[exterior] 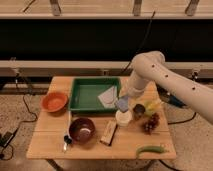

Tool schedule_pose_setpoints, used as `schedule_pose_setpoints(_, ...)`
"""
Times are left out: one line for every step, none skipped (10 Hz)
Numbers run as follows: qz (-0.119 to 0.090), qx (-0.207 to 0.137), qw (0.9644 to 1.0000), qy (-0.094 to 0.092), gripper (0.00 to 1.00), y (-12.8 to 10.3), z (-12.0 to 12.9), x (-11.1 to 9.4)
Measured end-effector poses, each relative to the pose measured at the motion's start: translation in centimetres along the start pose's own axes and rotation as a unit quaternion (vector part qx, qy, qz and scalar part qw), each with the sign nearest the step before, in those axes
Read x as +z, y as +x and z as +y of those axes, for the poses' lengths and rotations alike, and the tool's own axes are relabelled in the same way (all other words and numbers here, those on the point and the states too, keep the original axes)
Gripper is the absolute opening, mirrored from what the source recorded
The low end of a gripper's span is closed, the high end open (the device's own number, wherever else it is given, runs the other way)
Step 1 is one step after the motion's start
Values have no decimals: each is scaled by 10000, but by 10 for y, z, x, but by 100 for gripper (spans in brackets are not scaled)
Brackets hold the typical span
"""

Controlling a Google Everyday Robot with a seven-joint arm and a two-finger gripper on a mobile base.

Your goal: Wipe purple bowl with sponge

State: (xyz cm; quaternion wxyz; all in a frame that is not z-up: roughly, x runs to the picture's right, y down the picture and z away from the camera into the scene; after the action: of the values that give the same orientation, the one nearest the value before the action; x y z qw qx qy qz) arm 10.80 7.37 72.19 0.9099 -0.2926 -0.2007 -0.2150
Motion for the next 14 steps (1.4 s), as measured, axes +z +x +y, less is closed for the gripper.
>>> schedule_pose_setpoints(-3, -9, 10000, -6, 0, 0, 0, 0)
schedule_pose_setpoints(-13, -127, 9999, -18, 0, -5, 1, -1)
schedule_pose_setpoints(-32, -283, 9996, -62, 0, -15, 2, 0)
schedule_pose_setpoints(-49, -428, 9990, -91, 0, -26, 1, 2)
schedule_pose_setpoints(-67, -724, 9972, -149, 0, -55, -5, 8)
schedule_pose_setpoints(-73, -889, 9958, -187, 0, -74, -10, 14)
schedule_pose_setpoints(-83, -1057, 9941, -228, 0, -93, -16, 20)
schedule_pose_setpoints(-87, -1252, 9917, -285, 0, -115, -23, 28)
schedule_pose_setpoints(-110, -1501, 9879, -372, 0, -143, -31, 42)
schedule_pose_setpoints(-137, -1716, 9840, -460, 0, -165, -37, 56)
schedule_pose_setpoints(-168, -1849, 9812, -524, 0, -178, -40, 66)
schedule_pose_setpoints(-231, -2043, 9765, -639, 0, -194, -40, 87)
schedule_pose_setpoints(-279, -2147, 9736, -718, 0, -203, -37, 102)
schedule_pose_setpoints(-324, -2218, 9713, -798, 0, -207, -33, 115)
